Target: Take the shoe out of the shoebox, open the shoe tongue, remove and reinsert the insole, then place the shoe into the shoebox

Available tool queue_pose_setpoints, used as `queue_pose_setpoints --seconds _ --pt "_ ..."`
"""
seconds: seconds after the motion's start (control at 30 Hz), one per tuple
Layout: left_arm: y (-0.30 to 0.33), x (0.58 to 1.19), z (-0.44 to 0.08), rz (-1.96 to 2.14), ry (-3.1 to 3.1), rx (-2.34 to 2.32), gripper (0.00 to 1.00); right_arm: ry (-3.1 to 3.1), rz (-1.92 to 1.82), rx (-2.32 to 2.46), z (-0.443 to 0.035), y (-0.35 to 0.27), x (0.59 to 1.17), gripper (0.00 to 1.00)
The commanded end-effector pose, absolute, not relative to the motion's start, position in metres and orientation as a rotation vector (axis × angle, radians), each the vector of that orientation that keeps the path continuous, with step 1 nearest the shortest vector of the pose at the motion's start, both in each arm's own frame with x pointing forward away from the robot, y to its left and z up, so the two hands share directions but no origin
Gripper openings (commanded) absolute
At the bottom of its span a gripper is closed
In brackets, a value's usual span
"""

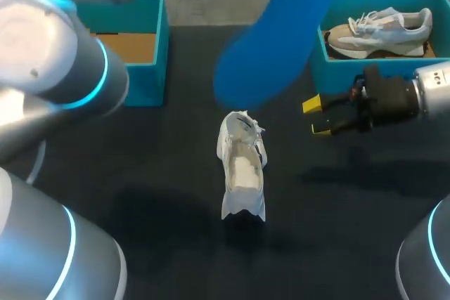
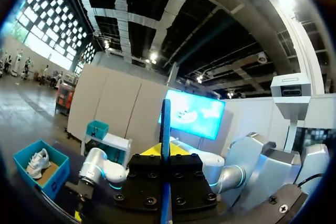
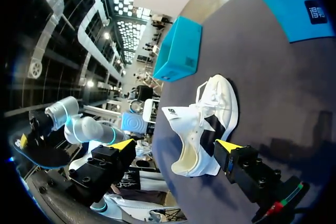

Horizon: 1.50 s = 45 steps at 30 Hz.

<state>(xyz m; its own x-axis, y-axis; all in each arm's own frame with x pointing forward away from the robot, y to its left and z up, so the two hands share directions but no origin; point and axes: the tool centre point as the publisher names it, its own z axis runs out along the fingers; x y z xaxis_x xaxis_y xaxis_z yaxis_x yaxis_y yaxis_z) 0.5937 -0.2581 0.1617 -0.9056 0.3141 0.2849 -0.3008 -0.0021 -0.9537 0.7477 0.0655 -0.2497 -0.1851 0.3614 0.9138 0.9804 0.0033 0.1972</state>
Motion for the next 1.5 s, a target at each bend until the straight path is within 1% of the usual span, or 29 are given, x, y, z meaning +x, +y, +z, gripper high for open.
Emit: queue_pose_setpoints --seconds 0.03,0.23,0.5,1.07,1.27,1.5 --pt "-0.259 0.619 0.183 1.874 -1.959 -0.181 0.00 -1.617 -1.183 -1.407 -0.250 0.067 0.748 1.00" --pt "-0.251 0.639 0.177 1.945 -2.054 -0.373 0.00 -1.617 -1.183 -1.407 -0.250 0.067 0.748 1.00" --pt "-0.241 0.645 0.170 2.003 -2.127 -0.646 0.00 -1.617 -1.183 -1.407 -0.250 0.067 0.748 1.00" --pt "-0.236 0.650 0.169 2.027 -2.105 -0.635 0.00 -1.617 -1.183 -1.407 -0.250 0.067 0.748 1.00" --pt "-0.238 0.660 0.147 2.307 -1.950 -0.951 0.00 -1.617 -1.183 -1.407 -0.250 0.067 0.748 1.00" --pt "-0.244 0.682 0.134 2.416 -1.823 -1.103 0.00 -1.617 -1.183 -1.407 -0.250 0.067 0.748 1.00"
